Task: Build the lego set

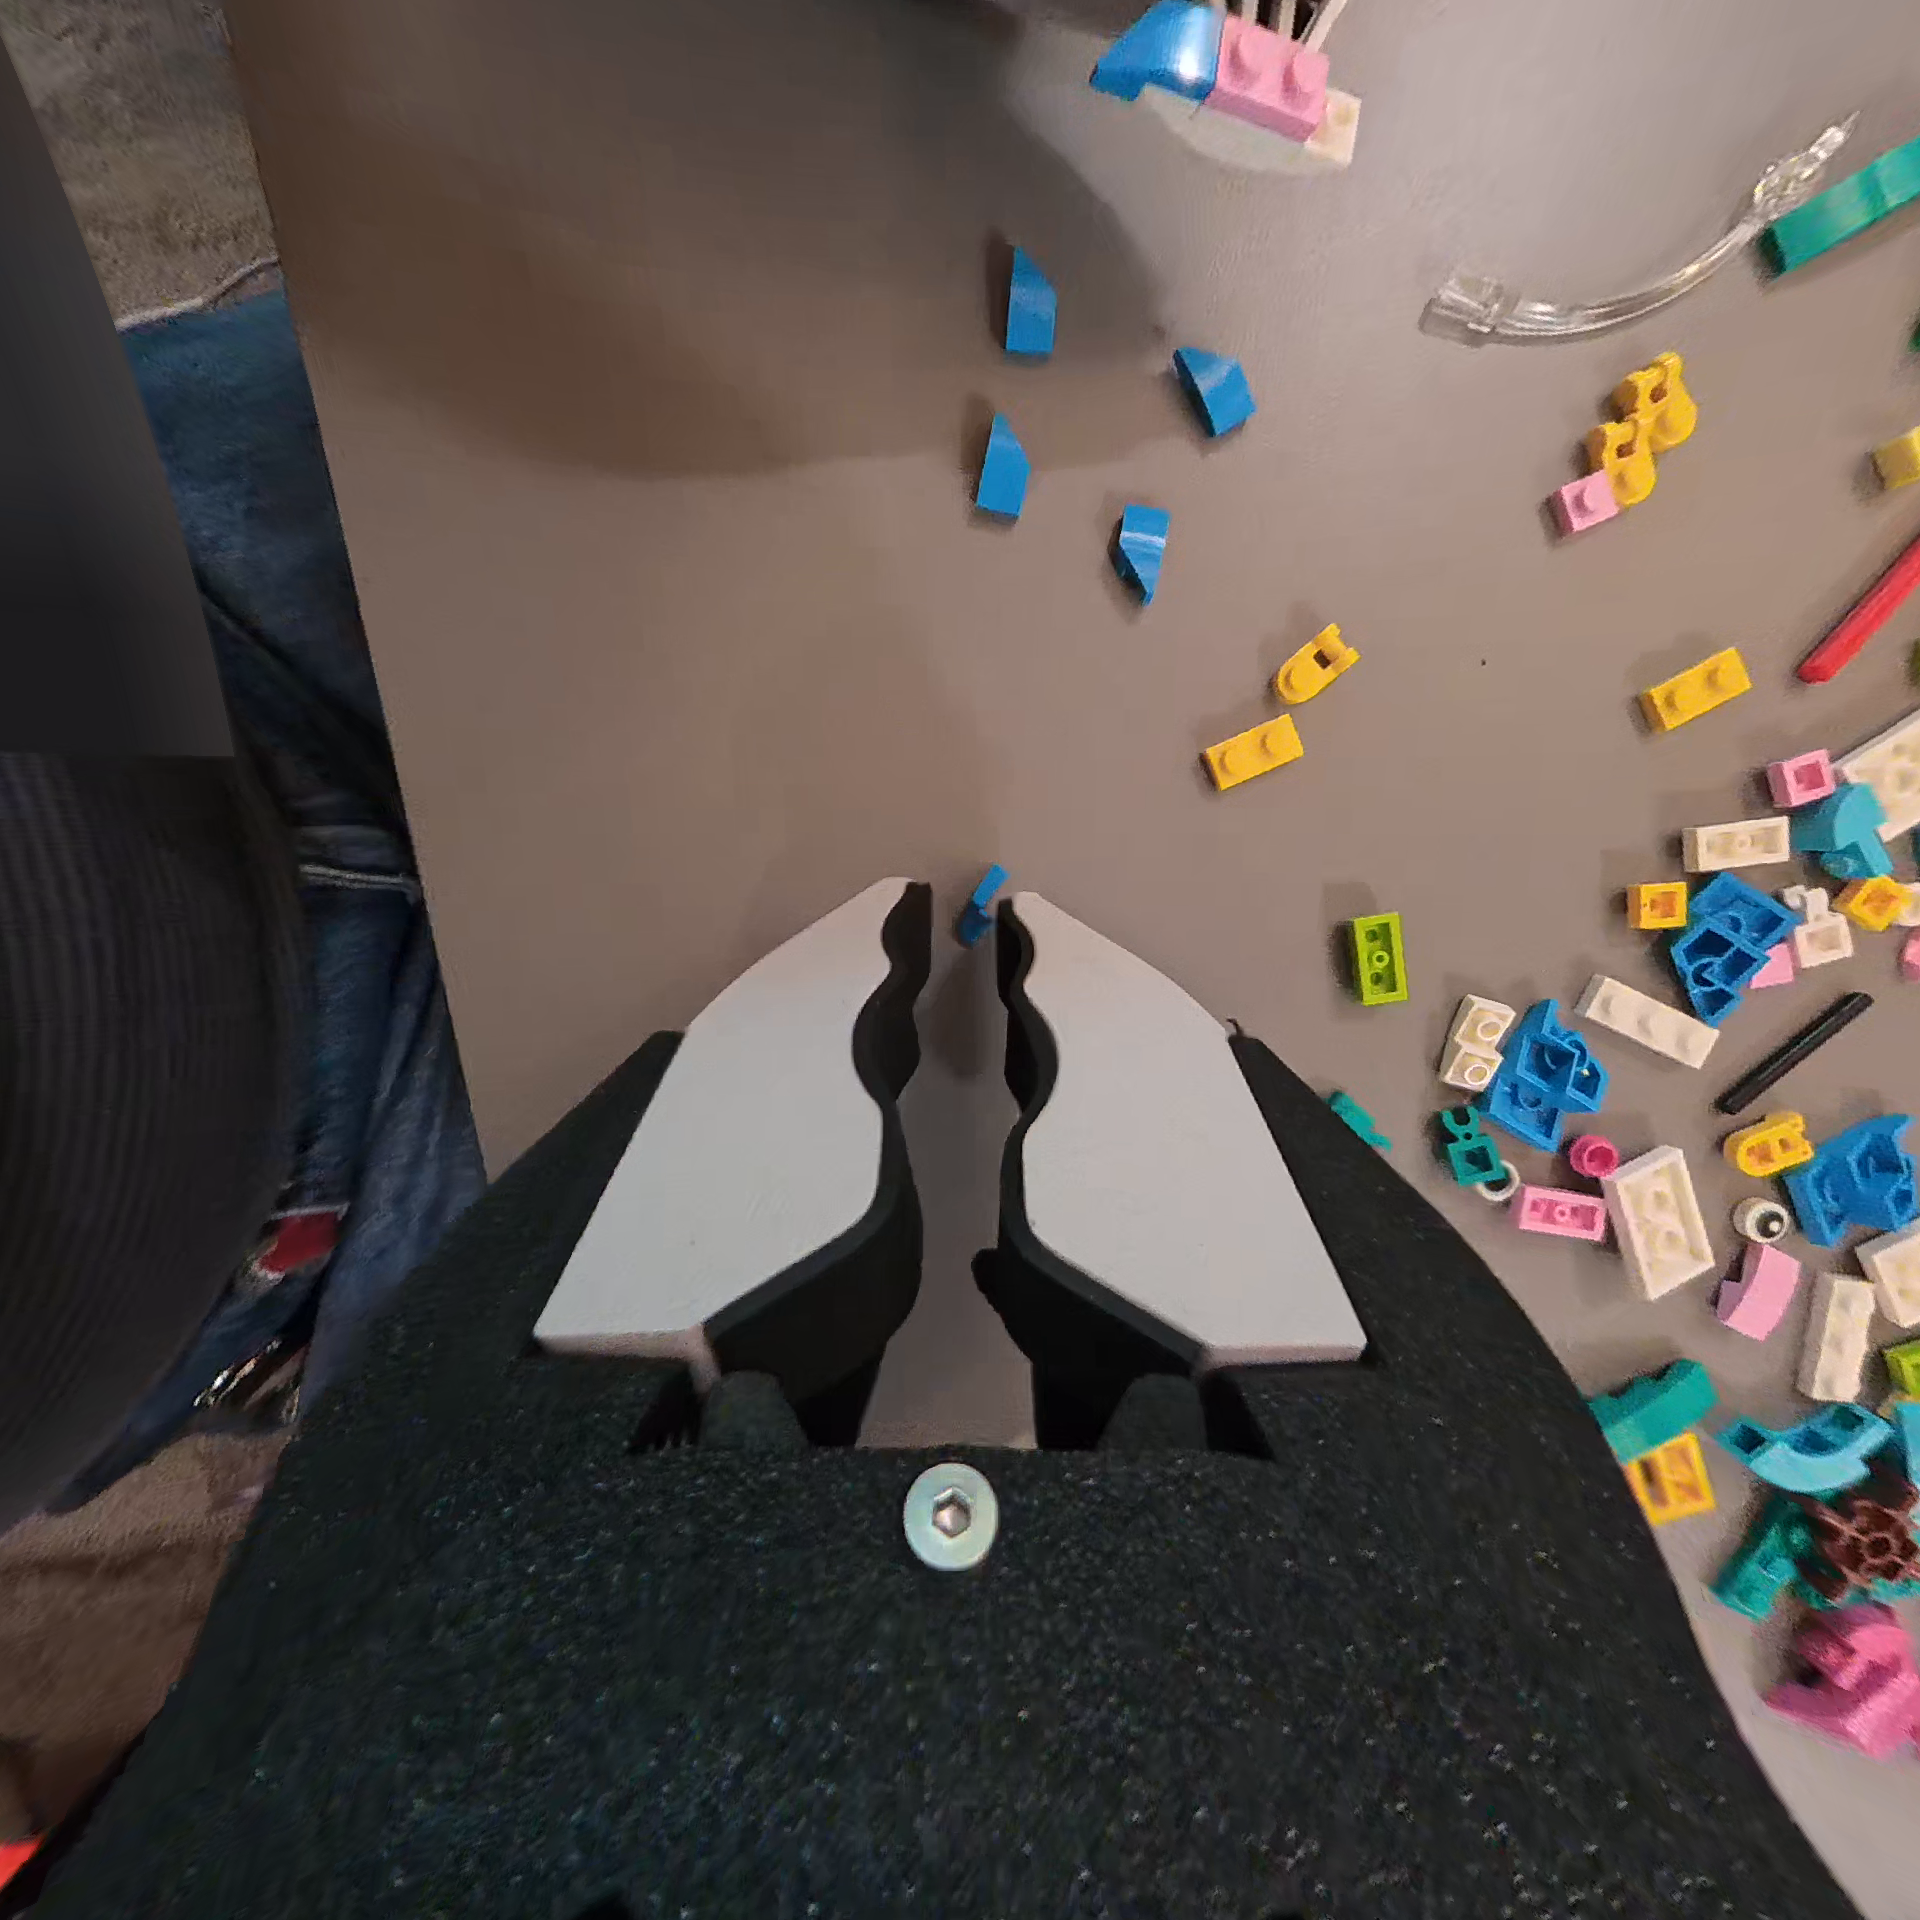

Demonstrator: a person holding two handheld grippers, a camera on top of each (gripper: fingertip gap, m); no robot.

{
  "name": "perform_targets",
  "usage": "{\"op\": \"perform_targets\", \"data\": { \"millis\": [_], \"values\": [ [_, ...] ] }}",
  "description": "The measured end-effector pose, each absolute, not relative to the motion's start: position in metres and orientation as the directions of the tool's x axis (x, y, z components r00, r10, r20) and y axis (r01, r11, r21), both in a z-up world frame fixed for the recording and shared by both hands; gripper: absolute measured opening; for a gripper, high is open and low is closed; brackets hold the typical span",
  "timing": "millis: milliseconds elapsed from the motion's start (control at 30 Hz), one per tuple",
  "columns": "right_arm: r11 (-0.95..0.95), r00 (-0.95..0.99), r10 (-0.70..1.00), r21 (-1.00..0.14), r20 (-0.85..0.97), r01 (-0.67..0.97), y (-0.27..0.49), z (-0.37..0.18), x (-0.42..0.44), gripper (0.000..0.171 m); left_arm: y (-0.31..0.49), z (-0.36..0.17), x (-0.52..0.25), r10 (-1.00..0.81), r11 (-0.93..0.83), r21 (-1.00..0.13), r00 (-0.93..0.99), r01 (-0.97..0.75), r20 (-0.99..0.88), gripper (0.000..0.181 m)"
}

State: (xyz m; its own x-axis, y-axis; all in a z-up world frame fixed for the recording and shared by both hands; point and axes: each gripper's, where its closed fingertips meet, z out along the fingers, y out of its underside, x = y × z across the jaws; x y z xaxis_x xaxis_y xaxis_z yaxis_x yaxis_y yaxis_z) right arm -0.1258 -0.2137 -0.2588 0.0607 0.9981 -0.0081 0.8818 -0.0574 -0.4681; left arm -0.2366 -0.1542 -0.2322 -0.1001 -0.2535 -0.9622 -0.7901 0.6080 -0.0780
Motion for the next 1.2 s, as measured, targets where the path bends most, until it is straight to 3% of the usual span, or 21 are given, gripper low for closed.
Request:
{"op": "perform_targets", "data": {
  "millis": [67, 233, 400, 767, 1200],
  "values": [
    [-0.077, 0.076, 0.997, -0.504, -0.022, 0.861, -0.214, -0.257, -0.127, 0.000, -0.154, -0.232, -0.236, -0.253, 0.609, -0.078, -0.100, -0.789, -0.962, 0.004],
    [-0.182, 0.078, 0.975, -0.547, -0.208, 0.817, -0.222, -0.250, -0.129, 0.000, -0.155, -0.232, -0.235, -0.250, 0.611, -0.075, -0.103, -0.788, -0.963, 0.004],
    [-0.268, 0.030, 0.904, -0.511, -0.426, 0.817, -0.229, -0.245, -0.128, 0.000, -0.155, -0.232, -0.235, -0.251, 0.612, -0.074, -0.105, -0.788, -0.962, 0.004],
    [0.132, -0.181, 0.983, -0.581, -0.027, 0.803, -0.223, -0.248, -0.133, 0.003, -0.156, -0.232, -0.235, -0.250, 0.614, -0.074, -0.105, -0.786, -0.962, 0.004],
    [0.096, -0.103, 0.994, -0.618, 0.025, 0.780, -0.214, -0.258, -0.117, 0.000, -0.156, -0.232, -0.235, -0.252, 0.613, -0.072, -0.108, -0.787, -0.962, 0.004]
  ]
}}
